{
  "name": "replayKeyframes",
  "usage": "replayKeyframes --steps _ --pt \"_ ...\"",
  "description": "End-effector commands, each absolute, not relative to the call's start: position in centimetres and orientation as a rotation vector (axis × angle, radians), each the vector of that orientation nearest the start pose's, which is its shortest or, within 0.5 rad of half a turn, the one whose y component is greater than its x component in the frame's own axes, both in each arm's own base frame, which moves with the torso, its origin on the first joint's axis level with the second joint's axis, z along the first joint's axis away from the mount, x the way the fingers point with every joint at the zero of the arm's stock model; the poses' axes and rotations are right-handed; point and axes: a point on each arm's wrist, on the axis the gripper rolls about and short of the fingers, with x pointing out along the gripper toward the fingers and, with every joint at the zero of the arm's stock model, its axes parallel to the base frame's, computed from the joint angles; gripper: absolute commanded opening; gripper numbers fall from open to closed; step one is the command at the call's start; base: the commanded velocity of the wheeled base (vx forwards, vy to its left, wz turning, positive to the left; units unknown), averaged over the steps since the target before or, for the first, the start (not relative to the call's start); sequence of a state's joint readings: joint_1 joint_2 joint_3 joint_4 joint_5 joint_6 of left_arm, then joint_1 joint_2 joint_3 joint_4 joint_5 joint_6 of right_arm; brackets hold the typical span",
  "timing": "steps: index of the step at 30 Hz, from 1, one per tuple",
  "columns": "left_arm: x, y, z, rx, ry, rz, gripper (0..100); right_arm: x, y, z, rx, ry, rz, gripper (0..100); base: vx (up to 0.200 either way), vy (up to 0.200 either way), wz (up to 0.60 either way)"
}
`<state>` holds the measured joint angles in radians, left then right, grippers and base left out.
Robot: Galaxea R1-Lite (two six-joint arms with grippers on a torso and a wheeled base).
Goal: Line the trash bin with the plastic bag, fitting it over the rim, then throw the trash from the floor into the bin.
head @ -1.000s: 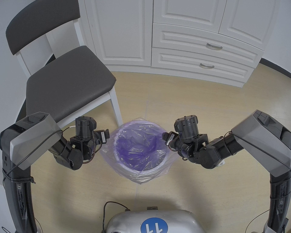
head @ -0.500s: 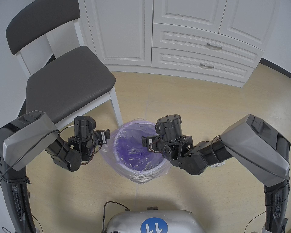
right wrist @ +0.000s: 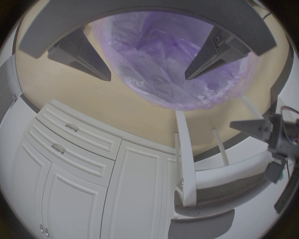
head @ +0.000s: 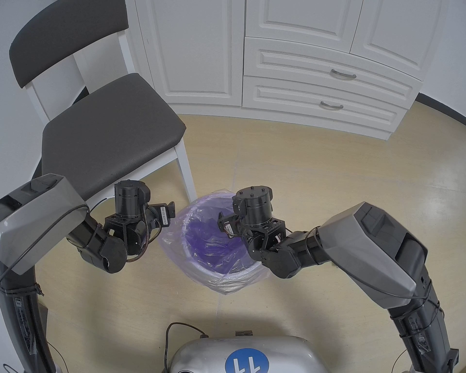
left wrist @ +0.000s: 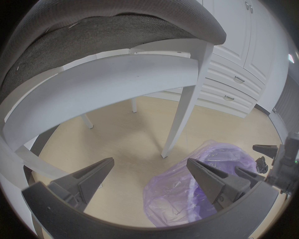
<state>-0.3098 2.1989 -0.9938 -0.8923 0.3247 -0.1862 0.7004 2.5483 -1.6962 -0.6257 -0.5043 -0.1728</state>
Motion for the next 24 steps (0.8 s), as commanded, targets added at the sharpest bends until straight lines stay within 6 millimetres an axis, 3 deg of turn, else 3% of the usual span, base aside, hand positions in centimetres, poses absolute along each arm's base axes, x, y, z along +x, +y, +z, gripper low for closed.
replayKeyframes --steps 1,5,9,11,15,24 --pt "38.3 -11.6 8.7 -0.094 0.271 0.039 100 42.2 32.7 3.5 -0.327 0.17 0.182 100 0.0 0.0 0.0" --pt "38.1 -11.5 9.2 -0.096 0.263 0.038 100 44.0 31.9 4.0 -0.324 0.132 0.146 100 0.0 0.0 0.0" --pt "38.1 -11.5 9.2 -0.097 0.263 0.038 100 45.6 31.3 5.8 -0.276 0.065 0.089 100 0.0 0.0 0.0" --pt "38.1 -11.5 9.2 -0.097 0.263 0.038 100 46.1 30.7 5.5 -0.28 0.072 0.072 100 0.0 0.0 0.0" --pt "38.0 -11.7 9.2 -0.095 0.264 0.034 100 46.3 30.1 6.9 -0.26 0.048 0.058 100 0.0 0.0 0.0" --pt "37.8 -11.9 8.9 -0.09 0.275 0.027 100 47.5 28.4 6.4 -0.259 0.059 0.031 100 0.0 0.0 0.0"
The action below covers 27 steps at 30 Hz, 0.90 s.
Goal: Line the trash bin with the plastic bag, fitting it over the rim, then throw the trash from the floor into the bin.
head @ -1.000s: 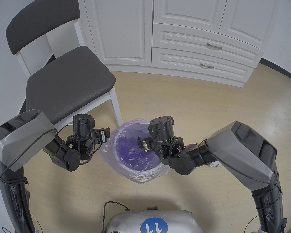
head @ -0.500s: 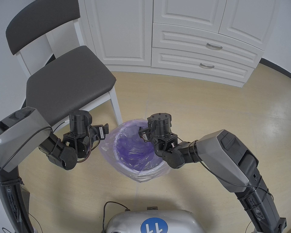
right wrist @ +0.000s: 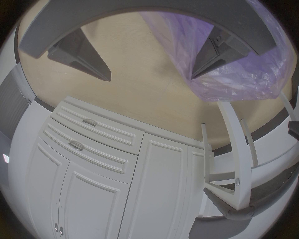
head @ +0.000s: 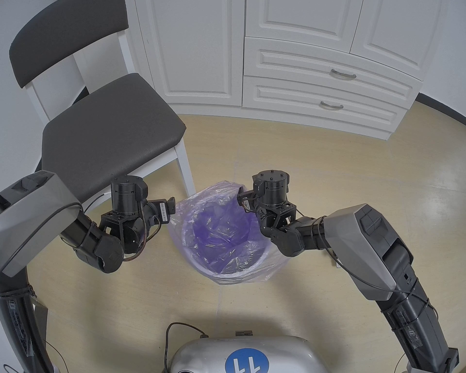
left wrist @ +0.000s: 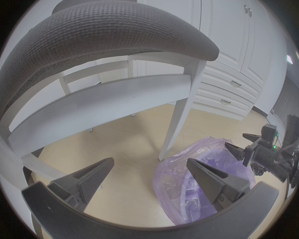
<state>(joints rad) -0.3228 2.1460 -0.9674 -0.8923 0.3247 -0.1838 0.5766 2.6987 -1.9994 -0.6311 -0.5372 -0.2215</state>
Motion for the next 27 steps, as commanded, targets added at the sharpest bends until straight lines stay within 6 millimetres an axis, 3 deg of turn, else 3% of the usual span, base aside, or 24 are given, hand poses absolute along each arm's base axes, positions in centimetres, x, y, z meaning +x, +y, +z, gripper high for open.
replayKeyframes --steps 1,4,10,15,18,27 --pt "37.8 -11.9 8.8 -0.09 0.277 0.026 100 47.8 27.8 6.5 -0.252 0.058 0.019 100 0.0 0.0 0.0" --pt "37.9 -12.0 8.6 -0.087 0.284 0.025 100 48.3 26.8 6.8 -0.225 0.057 -0.004 100 0.0 0.0 0.0" --pt "38.7 -11.9 6.8 -0.079 0.317 0.036 100 48.3 26.8 7.1 -0.197 0.051 -0.01 100 0.0 0.0 0.0" --pt "39.2 -11.9 6.3 -0.08 0.321 0.039 100 47.3 28.0 8.8 -0.141 0.044 0.015 100 0.0 0.0 0.0" --pt "39.2 -11.7 6.3 -0.08 0.321 0.042 100 46.1 28.8 11.0 -0.108 0.043 0.039 100 0.0 0.0 0.0" --pt "39.1 -11.7 6.5 -0.08 0.318 0.042 100 43.8 28.4 13.1 -0.098 0.145 0.068 100 0.0 0.0 0.0"
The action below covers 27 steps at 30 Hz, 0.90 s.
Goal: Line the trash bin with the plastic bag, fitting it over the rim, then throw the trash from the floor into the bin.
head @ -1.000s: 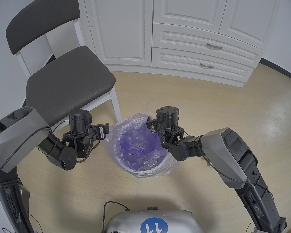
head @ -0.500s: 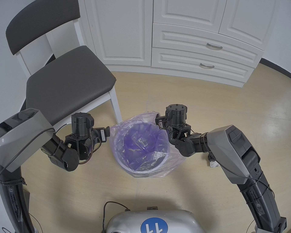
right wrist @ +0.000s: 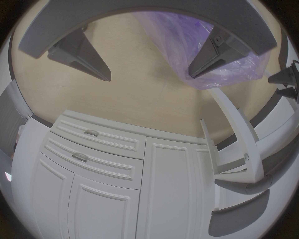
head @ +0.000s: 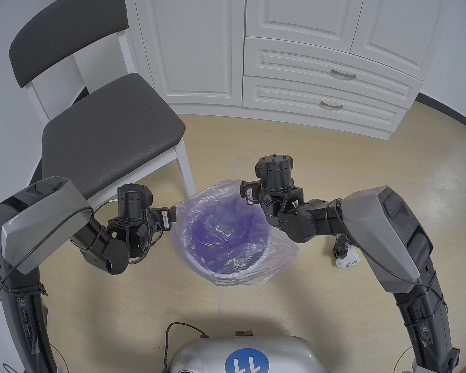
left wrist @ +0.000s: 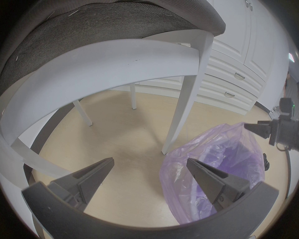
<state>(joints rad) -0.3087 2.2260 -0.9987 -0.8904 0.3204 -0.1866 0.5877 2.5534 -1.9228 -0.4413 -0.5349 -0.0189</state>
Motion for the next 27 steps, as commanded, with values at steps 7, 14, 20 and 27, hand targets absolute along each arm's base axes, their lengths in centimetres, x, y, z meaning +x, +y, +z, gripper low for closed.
replayKeyframes --steps 7,14,20,27 --pt "38.9 -11.8 6.5 -0.082 0.323 0.027 100 40.4 27.3 15.7 -0.065 0.255 0.142 100 0.0 0.0 0.0" --pt "38.9 -11.8 6.4 -0.083 0.328 0.016 100 37.7 25.8 17.5 0.079 0.381 0.185 100 0.0 0.0 0.0" --pt "39.0 -11.8 6.3 -0.085 0.328 0.014 100 35.9 23.5 15.6 0.315 0.475 0.078 100 0.0 0.0 0.0" --pt "39.0 -11.8 6.1 -0.084 0.335 0.009 100 36.1 20.0 13.9 0.471 0.452 0.028 100 0.0 0.0 0.0"
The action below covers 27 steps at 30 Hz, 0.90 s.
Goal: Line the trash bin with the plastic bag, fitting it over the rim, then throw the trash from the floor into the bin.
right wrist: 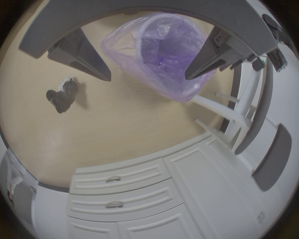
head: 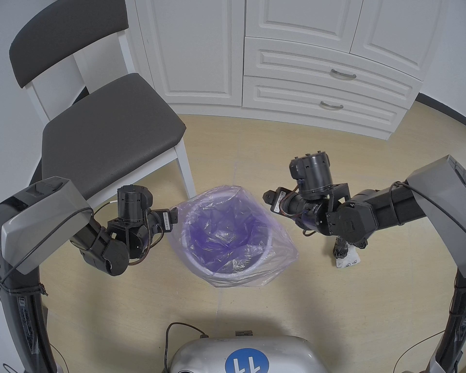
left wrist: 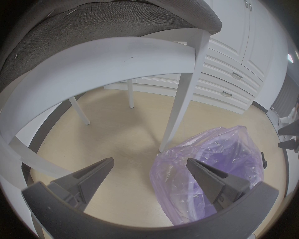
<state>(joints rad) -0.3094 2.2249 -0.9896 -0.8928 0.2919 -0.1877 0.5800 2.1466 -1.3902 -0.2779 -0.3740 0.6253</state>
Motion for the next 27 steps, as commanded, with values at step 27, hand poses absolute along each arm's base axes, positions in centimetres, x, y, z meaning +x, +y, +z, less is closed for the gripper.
replayKeyframes --steps 27 --pt "39.5 -11.8 5.0 -0.082 0.356 0.0 100 38.3 22.5 6.9 0.42 0.537 0.031 100 0.0 0.0 0.0"
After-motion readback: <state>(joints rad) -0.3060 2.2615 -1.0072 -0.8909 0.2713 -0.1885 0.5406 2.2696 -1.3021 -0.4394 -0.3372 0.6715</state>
